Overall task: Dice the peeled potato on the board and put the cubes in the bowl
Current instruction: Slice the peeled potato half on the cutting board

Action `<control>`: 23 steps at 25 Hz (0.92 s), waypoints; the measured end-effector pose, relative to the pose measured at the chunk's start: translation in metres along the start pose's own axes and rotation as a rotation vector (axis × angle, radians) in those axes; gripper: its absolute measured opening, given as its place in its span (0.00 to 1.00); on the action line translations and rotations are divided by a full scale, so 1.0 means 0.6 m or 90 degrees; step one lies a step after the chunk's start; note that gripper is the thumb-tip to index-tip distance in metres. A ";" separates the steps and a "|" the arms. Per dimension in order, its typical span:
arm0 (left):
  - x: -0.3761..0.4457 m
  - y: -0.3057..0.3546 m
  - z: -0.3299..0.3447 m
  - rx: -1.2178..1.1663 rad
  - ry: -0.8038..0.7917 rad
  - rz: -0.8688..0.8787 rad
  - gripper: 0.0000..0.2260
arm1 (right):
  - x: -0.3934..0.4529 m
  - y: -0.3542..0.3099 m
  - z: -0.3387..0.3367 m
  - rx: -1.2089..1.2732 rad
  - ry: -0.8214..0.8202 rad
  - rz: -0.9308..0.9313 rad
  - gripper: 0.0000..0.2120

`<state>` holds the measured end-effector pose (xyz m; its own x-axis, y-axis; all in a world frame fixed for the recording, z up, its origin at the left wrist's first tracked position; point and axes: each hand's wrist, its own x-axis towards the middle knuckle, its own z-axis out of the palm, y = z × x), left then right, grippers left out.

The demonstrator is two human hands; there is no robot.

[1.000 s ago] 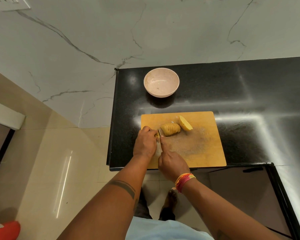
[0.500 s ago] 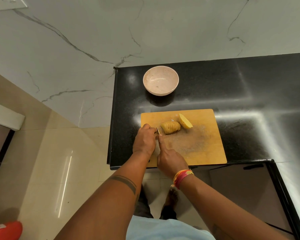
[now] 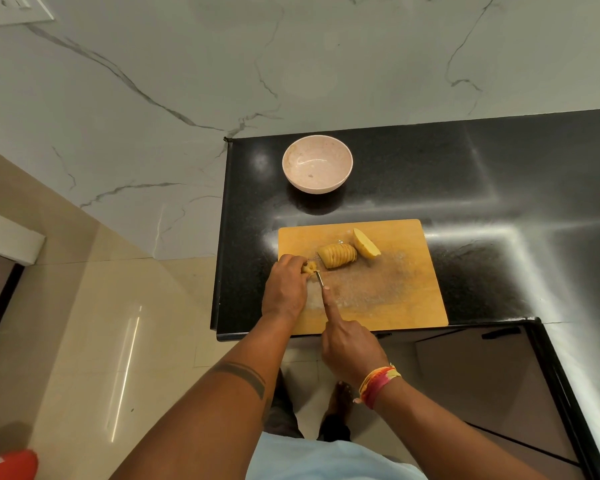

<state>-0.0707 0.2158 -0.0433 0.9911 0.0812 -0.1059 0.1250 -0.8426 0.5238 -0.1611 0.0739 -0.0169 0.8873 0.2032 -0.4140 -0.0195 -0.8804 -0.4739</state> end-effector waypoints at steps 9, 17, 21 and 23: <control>0.004 0.000 0.011 -0.016 0.023 -0.031 0.12 | 0.061 -0.029 -0.012 0.005 0.014 -0.010 0.37; 0.015 -0.003 0.011 -0.014 0.014 -0.044 0.10 | 0.097 -0.032 -0.011 -0.003 0.008 -0.008 0.35; 0.016 -0.004 0.012 0.000 0.009 -0.049 0.10 | 0.077 -0.020 -0.006 -0.009 -0.001 -0.017 0.37; 0.017 -0.004 0.014 -0.002 0.012 -0.052 0.09 | 0.055 -0.012 -0.003 -0.013 -0.018 -0.023 0.37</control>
<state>-0.0612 0.2145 -0.0526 0.9781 0.1599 -0.1330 0.2061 -0.8310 0.5167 -0.1312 0.0860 -0.0259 0.8741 0.2463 -0.4187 0.0217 -0.8809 -0.4728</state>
